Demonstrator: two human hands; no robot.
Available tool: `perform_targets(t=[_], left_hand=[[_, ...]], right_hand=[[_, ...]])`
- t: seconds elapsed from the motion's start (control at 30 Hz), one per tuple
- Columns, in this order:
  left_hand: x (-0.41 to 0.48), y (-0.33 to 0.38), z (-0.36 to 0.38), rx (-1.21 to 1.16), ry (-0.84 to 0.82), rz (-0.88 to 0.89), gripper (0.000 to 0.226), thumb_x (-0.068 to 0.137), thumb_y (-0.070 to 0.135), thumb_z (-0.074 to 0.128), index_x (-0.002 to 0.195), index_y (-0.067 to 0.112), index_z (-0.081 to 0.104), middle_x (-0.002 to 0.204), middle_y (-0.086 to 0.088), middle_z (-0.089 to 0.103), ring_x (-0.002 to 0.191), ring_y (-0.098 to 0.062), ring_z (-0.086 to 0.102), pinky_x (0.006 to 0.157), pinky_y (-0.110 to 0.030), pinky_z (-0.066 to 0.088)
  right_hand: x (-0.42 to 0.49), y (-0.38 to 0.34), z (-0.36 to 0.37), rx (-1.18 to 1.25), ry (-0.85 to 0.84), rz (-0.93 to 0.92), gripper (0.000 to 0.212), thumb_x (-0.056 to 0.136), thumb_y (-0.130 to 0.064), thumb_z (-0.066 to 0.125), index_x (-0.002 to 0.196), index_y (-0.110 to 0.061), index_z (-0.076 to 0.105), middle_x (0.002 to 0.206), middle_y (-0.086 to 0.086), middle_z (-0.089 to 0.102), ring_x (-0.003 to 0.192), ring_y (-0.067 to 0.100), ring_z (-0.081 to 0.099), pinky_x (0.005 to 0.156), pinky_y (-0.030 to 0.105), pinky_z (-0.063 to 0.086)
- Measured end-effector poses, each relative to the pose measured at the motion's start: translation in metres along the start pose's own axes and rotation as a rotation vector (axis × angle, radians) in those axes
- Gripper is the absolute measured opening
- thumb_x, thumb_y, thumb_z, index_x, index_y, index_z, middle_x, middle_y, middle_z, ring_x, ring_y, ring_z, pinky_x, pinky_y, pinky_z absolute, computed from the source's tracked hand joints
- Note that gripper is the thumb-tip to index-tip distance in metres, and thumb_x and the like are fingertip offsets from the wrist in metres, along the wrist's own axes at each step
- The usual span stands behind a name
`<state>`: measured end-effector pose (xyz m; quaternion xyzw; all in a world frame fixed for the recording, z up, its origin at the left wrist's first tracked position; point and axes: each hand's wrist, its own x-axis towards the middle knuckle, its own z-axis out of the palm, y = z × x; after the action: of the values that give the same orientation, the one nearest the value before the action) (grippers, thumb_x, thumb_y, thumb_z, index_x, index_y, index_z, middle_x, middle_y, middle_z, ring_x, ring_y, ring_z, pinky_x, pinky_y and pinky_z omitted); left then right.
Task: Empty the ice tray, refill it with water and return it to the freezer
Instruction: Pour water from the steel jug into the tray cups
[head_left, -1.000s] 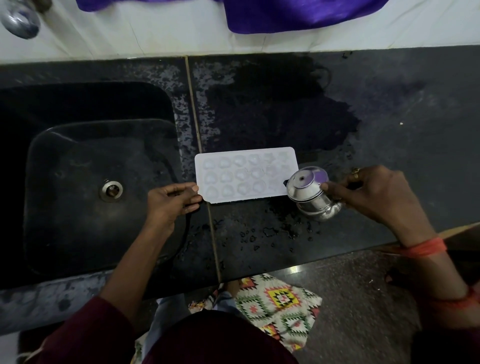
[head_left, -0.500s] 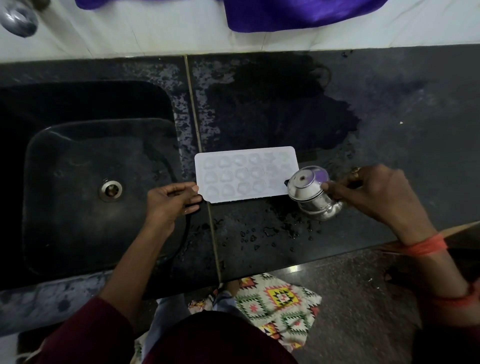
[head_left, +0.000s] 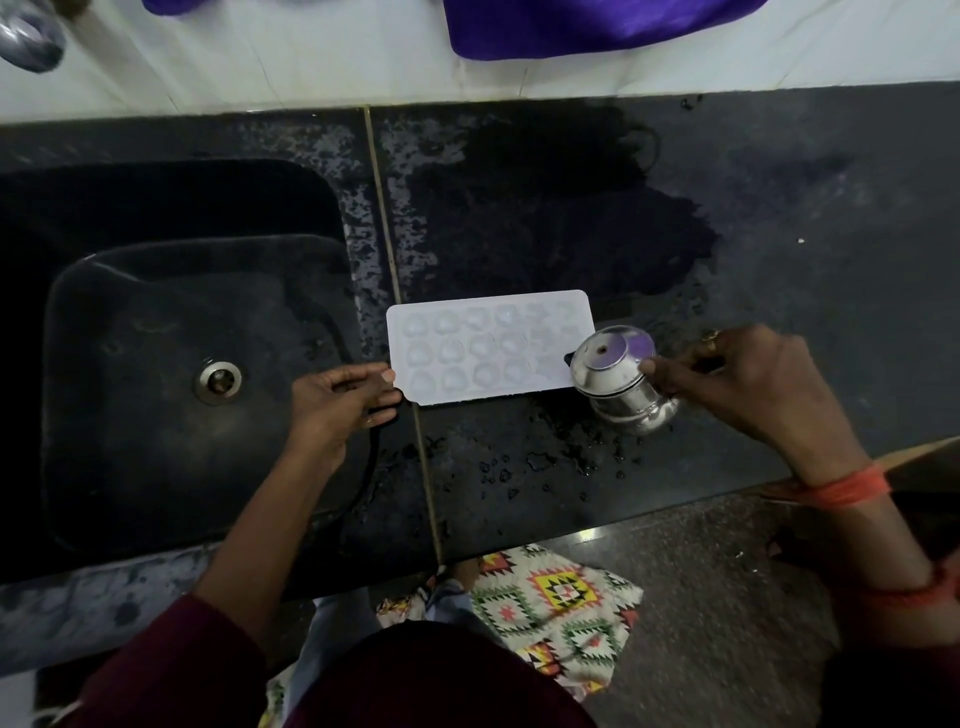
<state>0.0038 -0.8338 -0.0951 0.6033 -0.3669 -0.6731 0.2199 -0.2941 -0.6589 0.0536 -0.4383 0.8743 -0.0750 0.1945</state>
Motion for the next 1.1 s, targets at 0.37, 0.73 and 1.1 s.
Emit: perform_targets(t=[0.37, 0.73, 1.1], left_hand=[[0.0, 0.001, 0.0, 0.006, -0.004, -0.005, 0.005, 0.087, 0.007, 0.078, 0.09, 0.008, 0.075, 0.073, -0.005, 0.077, 0.065, -0.012, 0.076, 0.056, -0.023, 0.06], [0.0, 0.002, 0.0, 0.006, -0.007, -0.013, 0.006, 0.086, 0.007, 0.078, 0.091, 0.008, 0.074, 0.072, -0.005, 0.077, 0.065, -0.012, 0.076, 0.057, -0.022, 0.06], [0.002, 0.001, -0.002, -0.001, -0.016, -0.011, 0.008, 0.086, 0.006, 0.078, 0.093, 0.007, 0.074, 0.071, -0.005, 0.077, 0.066, -0.013, 0.076, 0.057, -0.022, 0.06]], right_hand=[[0.015, -0.013, 0.001, 0.048, 0.09, -0.011, 0.031, 0.085, -0.054, 0.07, 0.072, -0.027, 0.077, 0.062, -0.007, 0.067, 0.062, 0.008, 0.063, 0.059, 0.025, 0.039], [0.027, -0.021, 0.006, -0.048, 0.108, -0.033, 0.043, 0.078, -0.065, 0.063, 0.076, -0.025, 0.078, 0.07, 0.005, 0.072, 0.07, 0.025, 0.068, 0.065, 0.031, 0.049], [0.028, -0.022, 0.001, -0.086, 0.103, -0.061, 0.04, 0.081, -0.062, 0.066, 0.076, -0.025, 0.077, 0.066, 0.002, 0.069, 0.067, 0.024, 0.066, 0.061, 0.026, 0.036]])
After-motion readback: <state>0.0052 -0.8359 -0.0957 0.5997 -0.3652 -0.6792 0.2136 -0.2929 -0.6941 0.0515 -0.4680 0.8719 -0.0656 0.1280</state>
